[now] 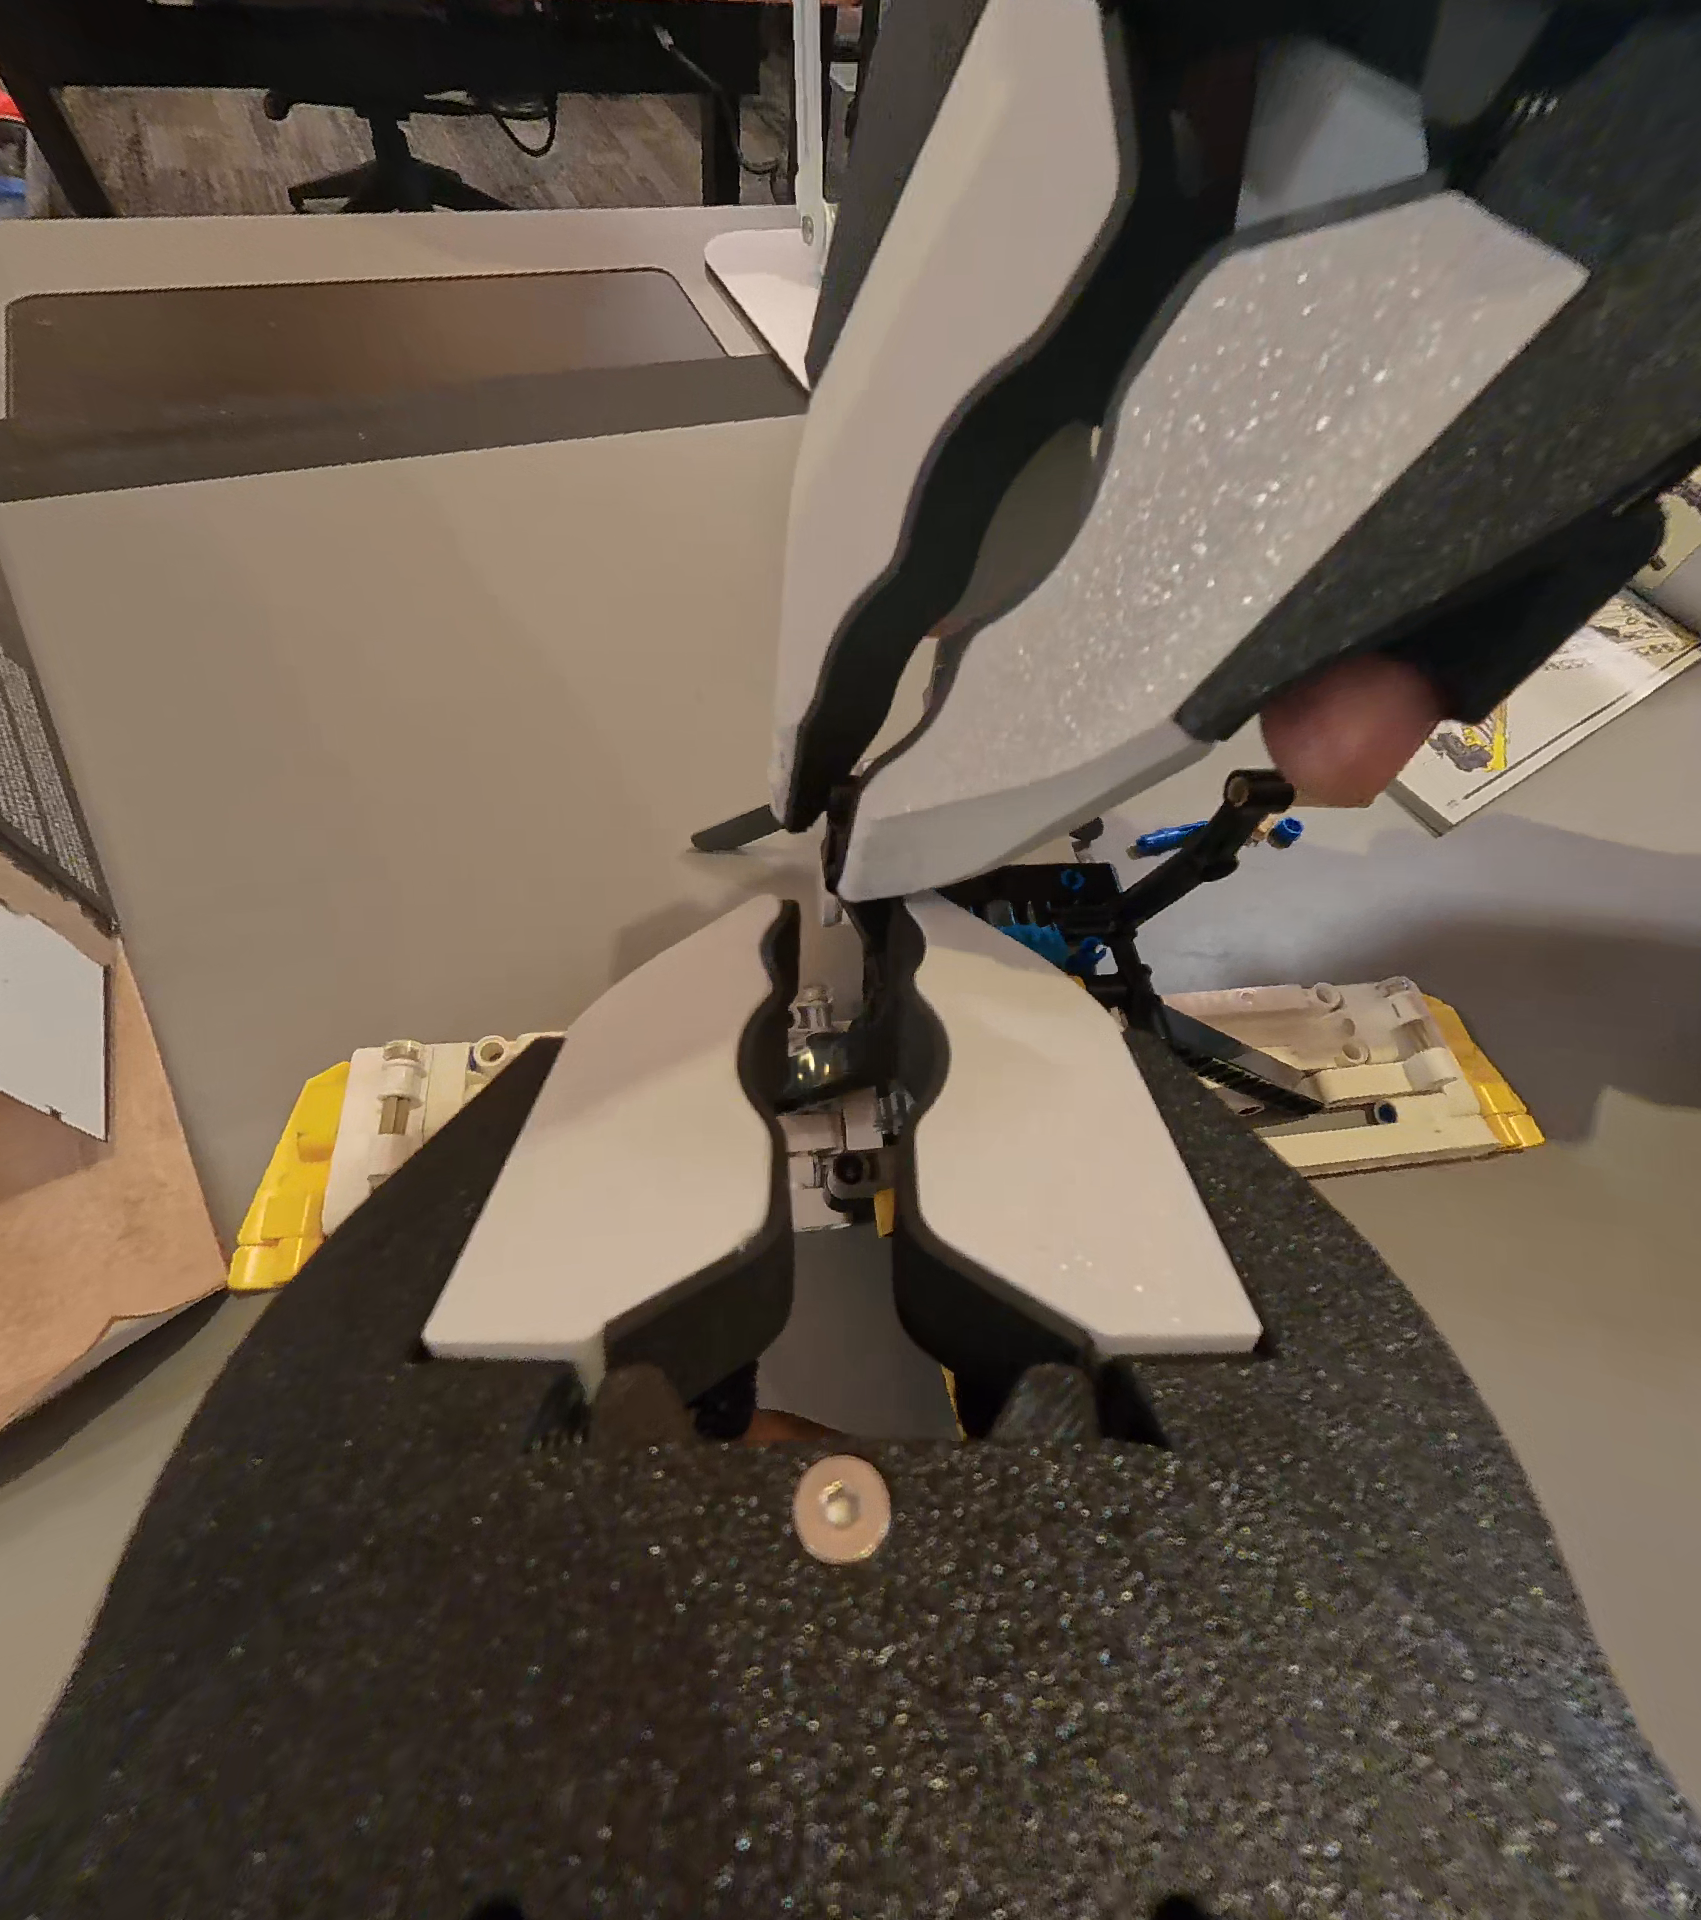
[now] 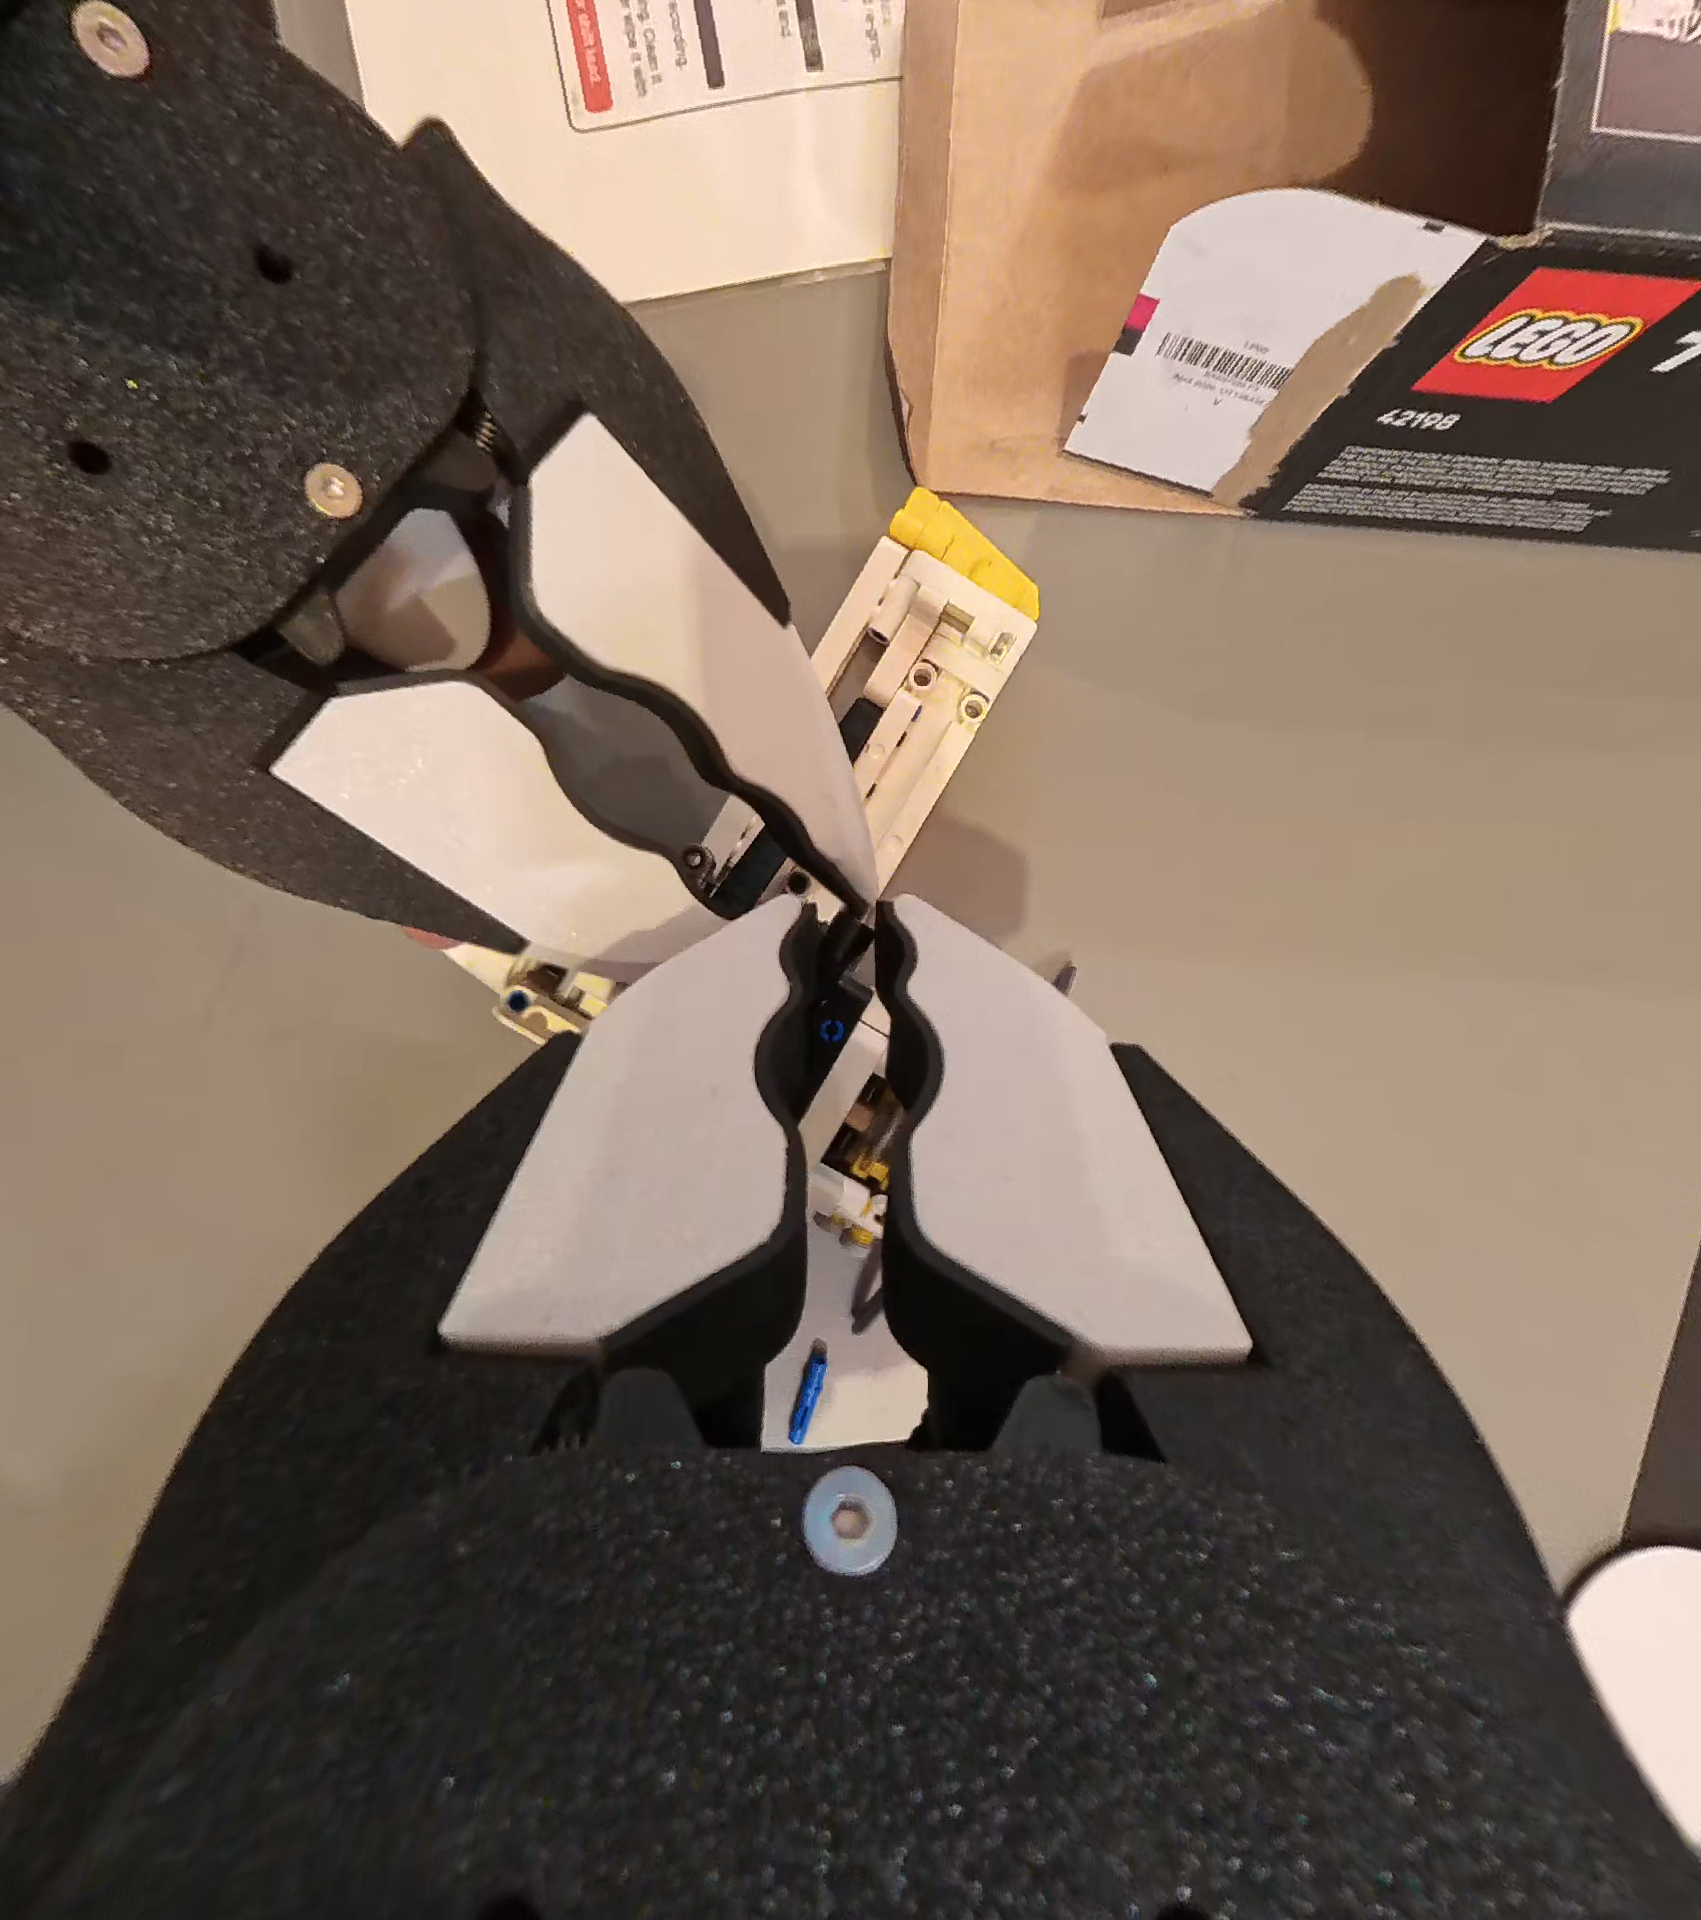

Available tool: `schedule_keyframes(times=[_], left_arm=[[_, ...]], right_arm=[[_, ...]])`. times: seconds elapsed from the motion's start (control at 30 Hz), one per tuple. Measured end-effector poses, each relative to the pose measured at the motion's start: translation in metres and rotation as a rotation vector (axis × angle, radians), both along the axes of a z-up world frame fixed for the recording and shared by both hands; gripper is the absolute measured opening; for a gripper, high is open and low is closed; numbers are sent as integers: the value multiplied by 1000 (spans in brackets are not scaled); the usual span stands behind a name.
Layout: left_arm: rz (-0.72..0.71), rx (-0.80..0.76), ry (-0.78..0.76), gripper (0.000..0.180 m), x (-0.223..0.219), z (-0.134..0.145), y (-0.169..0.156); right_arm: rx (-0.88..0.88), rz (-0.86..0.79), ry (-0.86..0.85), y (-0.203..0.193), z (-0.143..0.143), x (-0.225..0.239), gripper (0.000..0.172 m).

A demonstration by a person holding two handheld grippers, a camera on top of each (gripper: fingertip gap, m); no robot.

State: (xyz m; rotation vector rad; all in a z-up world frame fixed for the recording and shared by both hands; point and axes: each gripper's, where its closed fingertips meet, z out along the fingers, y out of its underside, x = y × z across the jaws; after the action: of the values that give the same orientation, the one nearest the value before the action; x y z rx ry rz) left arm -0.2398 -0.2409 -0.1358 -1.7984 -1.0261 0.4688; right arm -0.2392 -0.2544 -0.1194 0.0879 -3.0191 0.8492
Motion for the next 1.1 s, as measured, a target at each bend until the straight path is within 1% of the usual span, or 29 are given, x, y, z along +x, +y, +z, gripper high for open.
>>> schedule_keyframes(times=[0.23, 0.37, 0.47, 0.53, 0.67, 0.87, 0.9, 0.93, 0.97, 1.1], left_arm=[[-27, 17, -25, 16, 2, -5, 5], [-23, 27, -21, 8, 1, -5, 8], [-13, 54, -20, 7, 0, -3, 7], [19, 75, -33, 1, -1, -4, 4], [27, 73, -44, 0, -2, -6, 2], [18, 45, -22, 0, -2, -2, 4], [34, 44, -21, 3, -4, -1, 2], [44, 42, -18, 13, -5, 1, 0], [47, 48, -18, 17, -7, 2, -2], [38, 80, -41, 17, -9, 1, -3]], right_arm=[[-29, 0, -1, 0, 1, -3, 9], [-73, -18, -1, -1, 3, -7, 8], [-107, -21, 9, -2, 5, -9, 8], [-124, -23, 48, -3, 5, -11, 8], [-147, -31, 98, -5, 4, -14, 8], [-161, -45, 76, -2, 5, -14, 8], [-160, -50, 75, -2, 6, -15, 8], [-159, -54, 72, -2, 6, -15, 8], [-157, -57, 69, -2, 6, -15, 8], [-159, -54, 48, -4, 4, -14, 8]])
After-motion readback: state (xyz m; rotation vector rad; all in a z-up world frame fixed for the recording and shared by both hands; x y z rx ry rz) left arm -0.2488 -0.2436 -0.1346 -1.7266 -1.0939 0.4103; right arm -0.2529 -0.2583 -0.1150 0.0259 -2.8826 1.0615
